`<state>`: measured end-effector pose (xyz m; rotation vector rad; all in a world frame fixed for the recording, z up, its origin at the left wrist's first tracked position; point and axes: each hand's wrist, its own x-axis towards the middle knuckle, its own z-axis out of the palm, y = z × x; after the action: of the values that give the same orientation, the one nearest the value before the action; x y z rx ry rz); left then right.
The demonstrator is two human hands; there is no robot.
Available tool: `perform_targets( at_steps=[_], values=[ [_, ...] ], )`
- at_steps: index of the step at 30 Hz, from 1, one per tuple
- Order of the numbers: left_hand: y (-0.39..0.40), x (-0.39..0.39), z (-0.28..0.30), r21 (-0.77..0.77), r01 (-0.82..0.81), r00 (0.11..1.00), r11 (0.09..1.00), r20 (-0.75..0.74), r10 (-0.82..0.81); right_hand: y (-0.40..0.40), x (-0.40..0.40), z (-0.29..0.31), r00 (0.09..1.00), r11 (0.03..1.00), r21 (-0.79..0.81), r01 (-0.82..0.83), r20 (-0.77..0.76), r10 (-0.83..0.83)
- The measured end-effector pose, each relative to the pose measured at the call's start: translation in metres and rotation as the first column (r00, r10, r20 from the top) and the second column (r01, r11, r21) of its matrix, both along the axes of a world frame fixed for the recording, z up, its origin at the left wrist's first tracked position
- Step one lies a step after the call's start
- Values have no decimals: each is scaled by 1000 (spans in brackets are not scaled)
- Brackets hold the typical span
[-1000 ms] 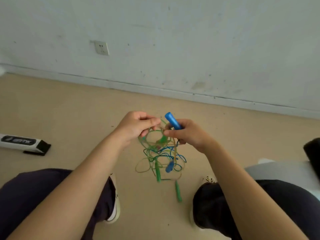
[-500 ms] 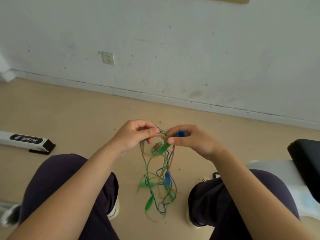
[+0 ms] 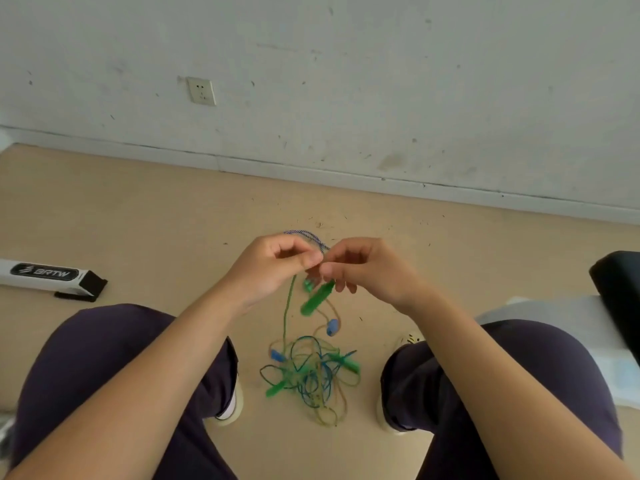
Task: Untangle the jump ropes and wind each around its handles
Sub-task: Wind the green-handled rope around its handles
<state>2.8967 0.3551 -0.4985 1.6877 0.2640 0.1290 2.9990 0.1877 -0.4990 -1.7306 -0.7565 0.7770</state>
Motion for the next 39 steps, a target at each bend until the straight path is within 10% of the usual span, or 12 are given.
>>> perform_targets(
  at_steps=[16, 25, 34, 39],
  values=[
    [-7, -2, -5, 187, 181, 969, 966, -202, -142, -6, 1, 2, 943, 957, 246, 155, -325, -70],
    [-12, -5, -4, 193, 242, 953, 951, -229, -196, -6, -4, -1, 991, 996, -69, 61, -111, -69],
    [4, -4, 0, 224, 134, 972, 965, -218, -85, -5, 4, 1, 752, 857, 301, 418, -643, -141],
    [8, -6, 2, 324, 78, 989, 943, -147, -32, -9, 5, 5, 932, 969, 134, 209, -329, -156]
  ],
)
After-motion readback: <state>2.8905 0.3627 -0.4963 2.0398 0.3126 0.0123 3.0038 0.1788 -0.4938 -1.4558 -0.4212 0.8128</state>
